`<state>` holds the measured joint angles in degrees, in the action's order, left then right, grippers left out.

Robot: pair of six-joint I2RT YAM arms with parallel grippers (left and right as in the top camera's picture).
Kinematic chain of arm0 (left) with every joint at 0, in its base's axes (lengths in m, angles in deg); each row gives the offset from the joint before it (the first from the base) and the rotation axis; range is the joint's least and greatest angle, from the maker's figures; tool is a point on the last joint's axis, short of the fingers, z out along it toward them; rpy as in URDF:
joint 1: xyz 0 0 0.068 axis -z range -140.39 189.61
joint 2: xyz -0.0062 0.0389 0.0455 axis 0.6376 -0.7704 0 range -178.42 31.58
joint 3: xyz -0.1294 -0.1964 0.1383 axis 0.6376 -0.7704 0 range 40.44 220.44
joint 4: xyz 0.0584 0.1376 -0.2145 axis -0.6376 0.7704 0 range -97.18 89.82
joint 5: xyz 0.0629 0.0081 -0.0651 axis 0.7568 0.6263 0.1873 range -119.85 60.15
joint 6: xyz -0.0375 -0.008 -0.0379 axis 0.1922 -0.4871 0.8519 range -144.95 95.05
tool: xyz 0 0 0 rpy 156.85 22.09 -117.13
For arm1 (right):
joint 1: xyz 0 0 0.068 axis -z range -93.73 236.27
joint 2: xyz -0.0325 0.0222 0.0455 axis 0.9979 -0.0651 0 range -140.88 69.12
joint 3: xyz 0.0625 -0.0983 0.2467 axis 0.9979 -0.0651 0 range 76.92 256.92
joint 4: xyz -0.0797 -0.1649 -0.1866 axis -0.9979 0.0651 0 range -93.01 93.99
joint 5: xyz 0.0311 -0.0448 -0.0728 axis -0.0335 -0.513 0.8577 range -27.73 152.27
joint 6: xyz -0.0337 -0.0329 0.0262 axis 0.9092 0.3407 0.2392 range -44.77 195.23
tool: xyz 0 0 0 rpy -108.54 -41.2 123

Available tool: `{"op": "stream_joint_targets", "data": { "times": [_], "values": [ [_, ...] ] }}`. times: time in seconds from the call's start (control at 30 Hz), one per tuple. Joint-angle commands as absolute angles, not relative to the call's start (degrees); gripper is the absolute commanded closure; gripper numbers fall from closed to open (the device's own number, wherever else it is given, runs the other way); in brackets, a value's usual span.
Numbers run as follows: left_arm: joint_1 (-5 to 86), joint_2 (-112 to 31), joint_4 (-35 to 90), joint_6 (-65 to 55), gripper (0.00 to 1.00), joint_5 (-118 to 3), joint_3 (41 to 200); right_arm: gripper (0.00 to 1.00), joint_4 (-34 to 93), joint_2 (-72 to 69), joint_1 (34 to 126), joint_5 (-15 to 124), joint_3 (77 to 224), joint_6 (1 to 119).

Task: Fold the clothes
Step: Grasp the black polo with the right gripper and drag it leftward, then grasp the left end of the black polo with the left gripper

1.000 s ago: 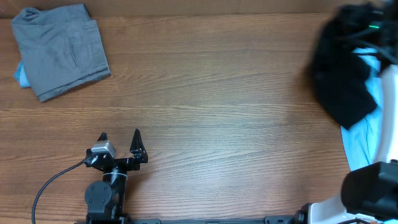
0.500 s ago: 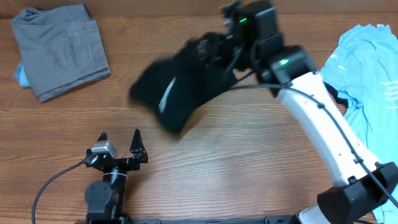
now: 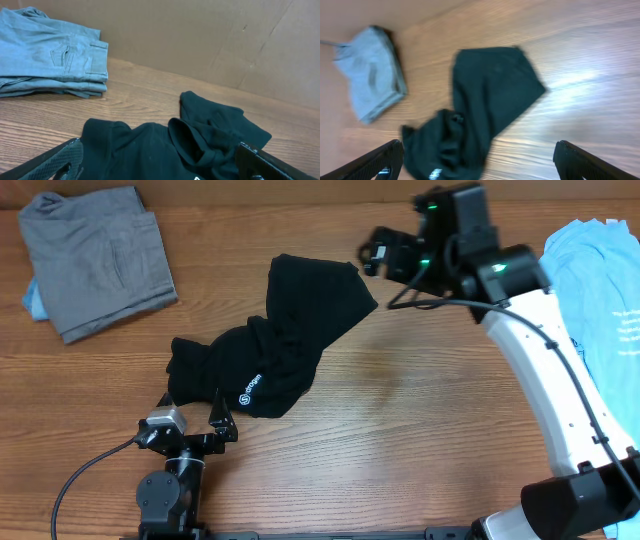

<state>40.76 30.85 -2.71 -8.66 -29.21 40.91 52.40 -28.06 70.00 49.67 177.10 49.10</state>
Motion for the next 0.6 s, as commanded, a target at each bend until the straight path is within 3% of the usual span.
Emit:
{"op": "stream_joint_targets", "data": {
  "times": [0.0, 0.57],
  "values": [
    [40.76, 31.33, -2.76, -9.55, 0.0, -29.87, 40.71, 0.0, 54.63, -27.21, 71.5, 51.28, 178.5, 53.23],
    [40.78, 31.33, -2.89, -6.56, 0.0, -32.6, 40.73, 0.0, 58.41, -33.94, 71.77, 51.57, 175.07, 52.51]
  ]
}}
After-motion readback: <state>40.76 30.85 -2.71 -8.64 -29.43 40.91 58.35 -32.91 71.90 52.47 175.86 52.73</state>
